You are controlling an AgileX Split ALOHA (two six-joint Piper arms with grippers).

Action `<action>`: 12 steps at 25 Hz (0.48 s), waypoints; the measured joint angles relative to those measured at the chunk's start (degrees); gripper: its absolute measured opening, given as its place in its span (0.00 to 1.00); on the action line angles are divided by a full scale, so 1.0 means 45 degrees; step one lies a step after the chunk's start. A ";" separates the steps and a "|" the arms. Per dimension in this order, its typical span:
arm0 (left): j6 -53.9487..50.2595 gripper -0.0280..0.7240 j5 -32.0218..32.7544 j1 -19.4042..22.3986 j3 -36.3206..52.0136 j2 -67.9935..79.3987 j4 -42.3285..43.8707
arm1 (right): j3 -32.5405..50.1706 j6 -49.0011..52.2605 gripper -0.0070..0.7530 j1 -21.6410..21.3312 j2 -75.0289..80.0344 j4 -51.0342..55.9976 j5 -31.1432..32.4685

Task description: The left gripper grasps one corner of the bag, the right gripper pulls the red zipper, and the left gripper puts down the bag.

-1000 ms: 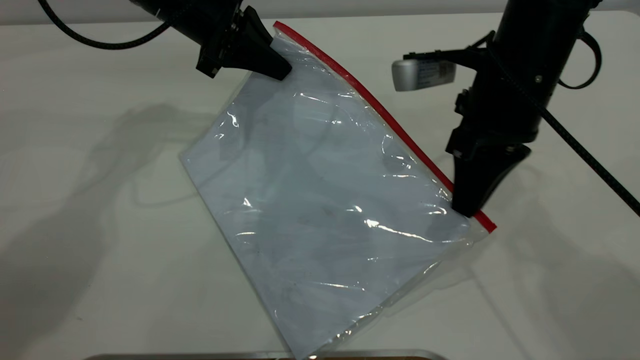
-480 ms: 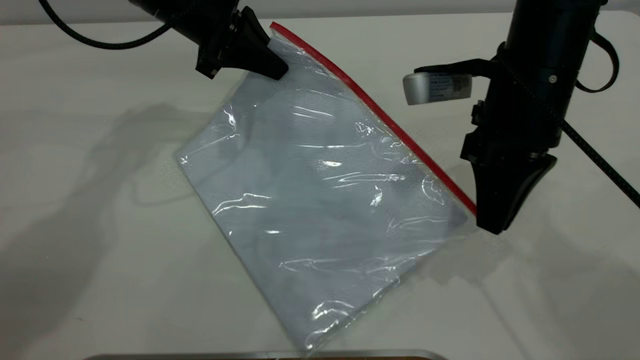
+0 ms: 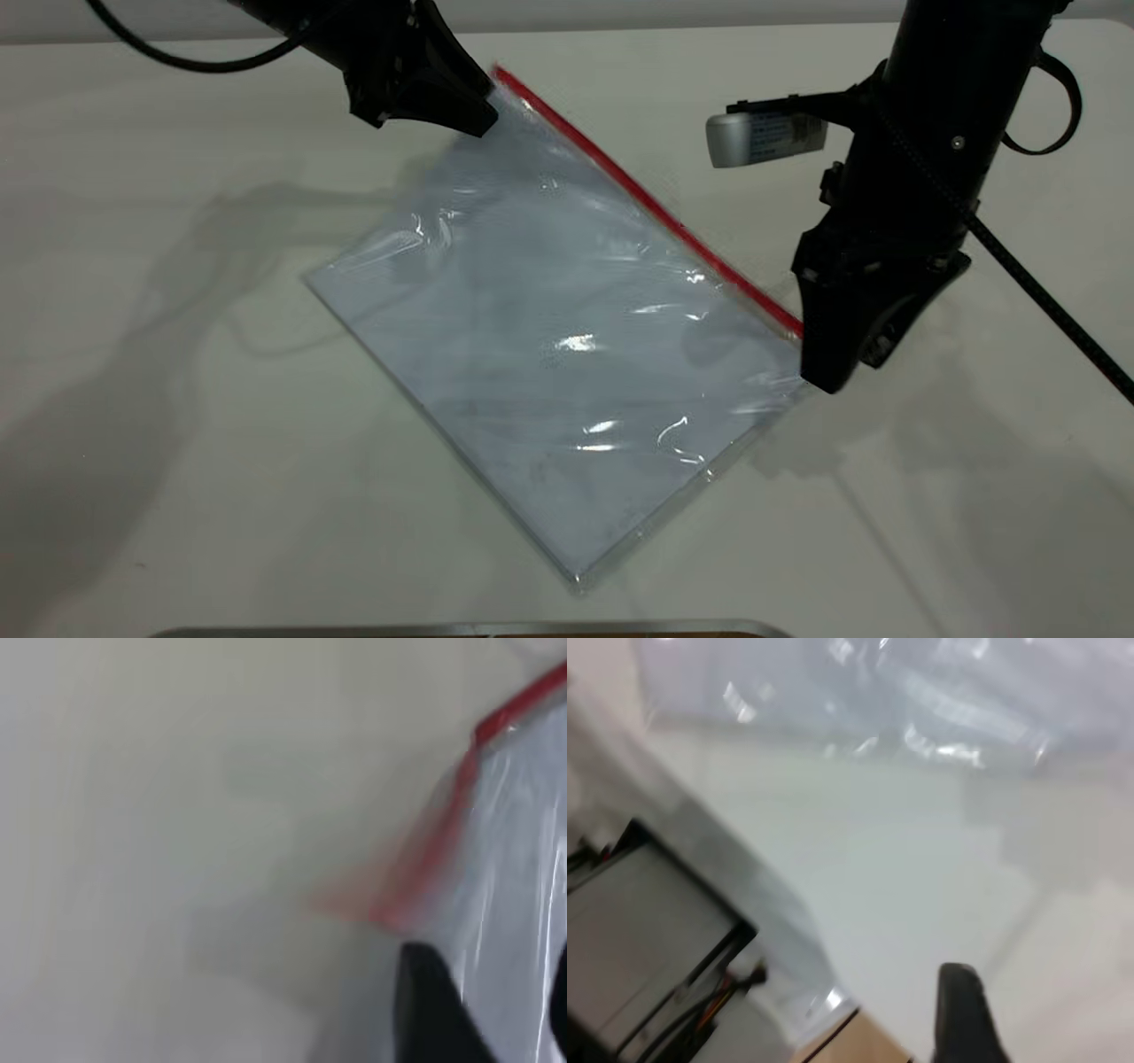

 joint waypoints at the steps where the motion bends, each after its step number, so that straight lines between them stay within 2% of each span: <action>1: -0.0409 0.68 -0.0302 0.0000 0.0000 -0.0032 0.0000 | 0.0000 0.0000 0.72 0.0000 0.0000 0.0000 -0.0334; 5: -0.1859 0.83 -0.1690 0.0000 0.0000 -0.0314 -0.0011 | -0.0226 0.0016 0.74 0.0000 0.0000 -0.0044 -0.1441; 9: -0.3654 0.85 -0.2389 0.0000 0.0000 -0.0985 0.0206 | -0.1320 0.0016 0.75 0.0000 0.0000 -0.0069 -0.1728; 12: -0.6224 0.85 -0.2431 0.0000 0.0000 -0.1759 0.1644 | -0.2377 0.0016 0.75 0.0000 -0.0099 -0.0083 -0.1499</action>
